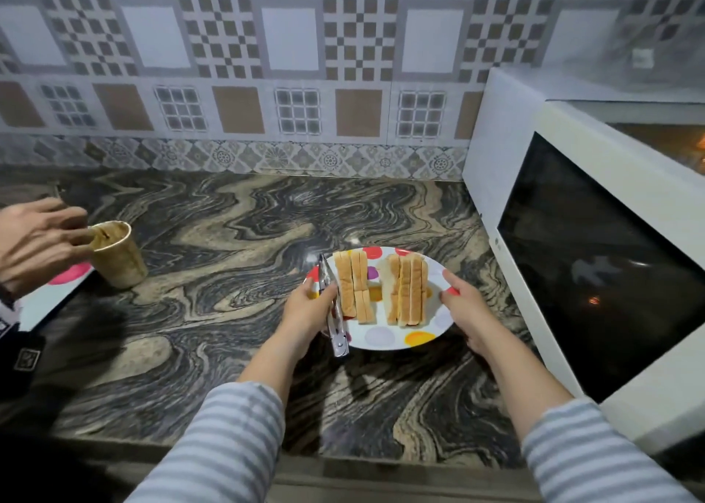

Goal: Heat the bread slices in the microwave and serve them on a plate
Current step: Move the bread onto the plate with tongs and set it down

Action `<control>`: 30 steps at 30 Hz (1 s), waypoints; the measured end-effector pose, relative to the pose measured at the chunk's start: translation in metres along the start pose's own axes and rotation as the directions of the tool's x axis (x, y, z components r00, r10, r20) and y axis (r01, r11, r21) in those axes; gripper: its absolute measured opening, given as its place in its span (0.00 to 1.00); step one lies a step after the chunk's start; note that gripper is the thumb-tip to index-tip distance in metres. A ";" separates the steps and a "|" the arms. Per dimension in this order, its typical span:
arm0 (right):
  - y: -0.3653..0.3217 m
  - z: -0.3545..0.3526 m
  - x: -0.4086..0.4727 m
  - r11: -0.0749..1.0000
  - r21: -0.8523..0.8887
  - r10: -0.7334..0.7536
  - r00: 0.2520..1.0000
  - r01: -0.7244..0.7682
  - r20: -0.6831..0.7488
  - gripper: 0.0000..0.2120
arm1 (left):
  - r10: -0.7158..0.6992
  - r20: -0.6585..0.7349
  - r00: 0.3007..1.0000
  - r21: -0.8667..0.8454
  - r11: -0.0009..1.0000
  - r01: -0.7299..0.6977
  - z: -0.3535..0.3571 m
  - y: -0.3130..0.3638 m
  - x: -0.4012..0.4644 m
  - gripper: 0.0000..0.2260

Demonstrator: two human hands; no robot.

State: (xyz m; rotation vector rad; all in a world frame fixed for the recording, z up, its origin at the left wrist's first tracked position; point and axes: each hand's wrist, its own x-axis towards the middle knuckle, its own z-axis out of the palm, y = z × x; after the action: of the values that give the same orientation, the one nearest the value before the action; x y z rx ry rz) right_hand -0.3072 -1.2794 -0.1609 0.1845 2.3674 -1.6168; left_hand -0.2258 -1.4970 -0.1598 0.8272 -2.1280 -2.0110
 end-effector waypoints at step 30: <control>0.011 -0.001 -0.037 0.837 -0.542 -0.183 0.970 0.068 -0.161 0.21 | 0.158 -0.272 0.949 0.708 0.701 0.086 0.009 -0.004 -0.025 0.25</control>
State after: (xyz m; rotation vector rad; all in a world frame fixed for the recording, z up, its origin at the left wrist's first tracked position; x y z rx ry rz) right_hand -0.2687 -1.2730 -0.1601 0.0849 2.9430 -0.9503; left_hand -0.2066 -1.4778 -0.1575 1.0765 -2.6789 -0.8644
